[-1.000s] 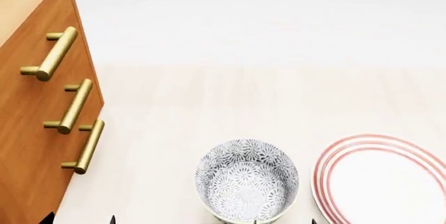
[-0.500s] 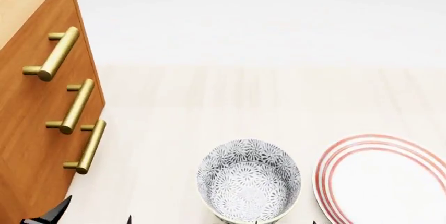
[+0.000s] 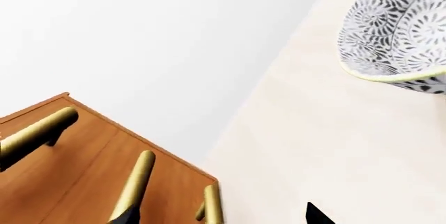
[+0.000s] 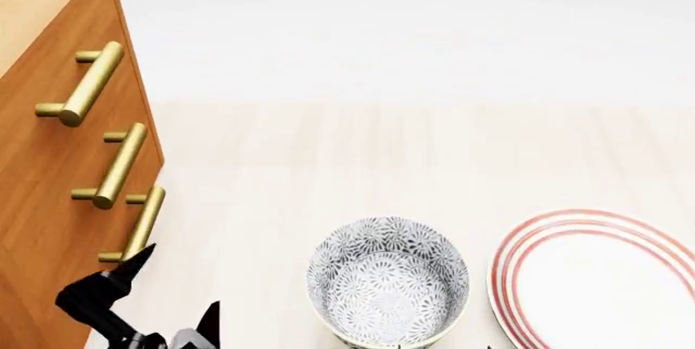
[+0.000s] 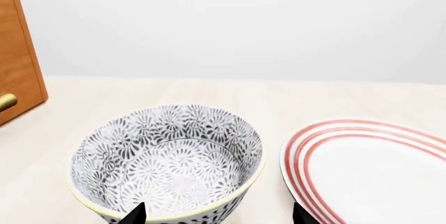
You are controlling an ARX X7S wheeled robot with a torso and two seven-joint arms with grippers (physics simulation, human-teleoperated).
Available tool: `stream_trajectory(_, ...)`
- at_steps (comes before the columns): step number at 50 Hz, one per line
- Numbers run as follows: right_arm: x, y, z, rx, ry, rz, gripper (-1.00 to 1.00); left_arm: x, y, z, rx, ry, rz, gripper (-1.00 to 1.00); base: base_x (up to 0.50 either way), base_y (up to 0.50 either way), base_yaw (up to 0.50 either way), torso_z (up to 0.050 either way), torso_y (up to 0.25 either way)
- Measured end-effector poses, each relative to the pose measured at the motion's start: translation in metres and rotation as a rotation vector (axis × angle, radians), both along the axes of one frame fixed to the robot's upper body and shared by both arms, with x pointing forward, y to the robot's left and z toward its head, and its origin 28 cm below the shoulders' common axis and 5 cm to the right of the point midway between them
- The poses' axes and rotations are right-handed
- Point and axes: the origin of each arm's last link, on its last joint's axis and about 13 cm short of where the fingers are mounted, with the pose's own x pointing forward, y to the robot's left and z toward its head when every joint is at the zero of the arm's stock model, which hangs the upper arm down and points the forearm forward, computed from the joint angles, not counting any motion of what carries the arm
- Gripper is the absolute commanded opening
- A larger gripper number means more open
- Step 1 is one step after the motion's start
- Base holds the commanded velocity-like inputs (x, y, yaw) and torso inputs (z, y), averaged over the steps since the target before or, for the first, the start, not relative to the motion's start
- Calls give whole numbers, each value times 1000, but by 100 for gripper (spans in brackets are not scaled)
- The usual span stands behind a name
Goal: Open the top drawer of the cabinet.
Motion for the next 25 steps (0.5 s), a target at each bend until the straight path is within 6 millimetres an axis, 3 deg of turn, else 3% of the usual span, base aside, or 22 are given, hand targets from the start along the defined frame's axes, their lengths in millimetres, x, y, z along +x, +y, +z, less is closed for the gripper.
stream_trajectory(25,1,-1,0,7,4,-7,100,17,8,12,367,-55,-15,100,0,0,0,0,0)
